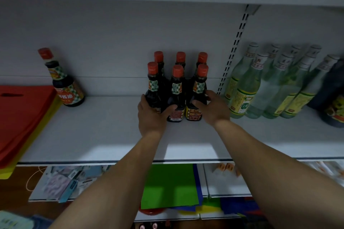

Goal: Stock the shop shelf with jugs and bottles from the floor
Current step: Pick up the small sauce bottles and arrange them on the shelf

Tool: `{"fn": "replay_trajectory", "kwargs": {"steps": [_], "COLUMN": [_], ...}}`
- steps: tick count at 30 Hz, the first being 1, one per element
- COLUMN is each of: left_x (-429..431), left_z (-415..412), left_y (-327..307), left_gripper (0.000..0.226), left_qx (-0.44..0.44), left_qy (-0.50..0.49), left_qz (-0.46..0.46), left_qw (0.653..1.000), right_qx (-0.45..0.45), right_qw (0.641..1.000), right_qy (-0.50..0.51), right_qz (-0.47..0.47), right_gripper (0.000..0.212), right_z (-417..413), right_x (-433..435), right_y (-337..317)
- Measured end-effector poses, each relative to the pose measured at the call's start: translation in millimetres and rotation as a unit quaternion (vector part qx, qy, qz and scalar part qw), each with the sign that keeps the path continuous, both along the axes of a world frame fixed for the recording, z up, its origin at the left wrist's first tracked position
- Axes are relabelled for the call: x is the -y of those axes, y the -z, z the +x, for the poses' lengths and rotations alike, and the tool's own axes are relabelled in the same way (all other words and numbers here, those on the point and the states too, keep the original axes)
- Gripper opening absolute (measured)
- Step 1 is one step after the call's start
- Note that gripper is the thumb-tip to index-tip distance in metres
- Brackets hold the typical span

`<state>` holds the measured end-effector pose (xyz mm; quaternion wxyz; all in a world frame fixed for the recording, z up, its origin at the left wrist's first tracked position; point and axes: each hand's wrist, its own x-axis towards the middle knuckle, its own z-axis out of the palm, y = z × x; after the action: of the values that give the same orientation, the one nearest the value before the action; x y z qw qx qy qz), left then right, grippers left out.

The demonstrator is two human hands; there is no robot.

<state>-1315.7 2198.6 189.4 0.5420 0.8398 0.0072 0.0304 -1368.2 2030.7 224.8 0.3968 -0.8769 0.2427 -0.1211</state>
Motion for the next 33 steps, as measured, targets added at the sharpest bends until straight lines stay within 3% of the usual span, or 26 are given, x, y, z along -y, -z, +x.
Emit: {"fn": "replay_trajectory", "kwargs": {"steps": [8, 26, 33], "left_x": [11.8, 18.9, -15.1], "left_z": [-0.2, -6.8, -2.5], "left_y": [0.8, -2.9, -1.6], "left_gripper": [0.104, 0.111, 0.068], "left_qx": [0.008, -0.024, -0.048], "left_qy": [-0.045, -0.023, 0.031], "left_qz": [-0.027, -0.033, -0.082], "left_qw": [0.999, 0.999, 0.995], "right_qx": [0.036, 0.024, -0.008], "right_qw": [0.999, 1.0, 0.999], "right_qy": [0.003, 0.009, 0.043], "right_qz": [0.006, 0.003, -0.027], "right_gripper": [0.05, 0.055, 0.047], "right_z": [6.1, 4.0, -8.1], "right_x": [1.3, -0.9, -11.5], "right_y": [1.9, 1.3, -4.7]}}
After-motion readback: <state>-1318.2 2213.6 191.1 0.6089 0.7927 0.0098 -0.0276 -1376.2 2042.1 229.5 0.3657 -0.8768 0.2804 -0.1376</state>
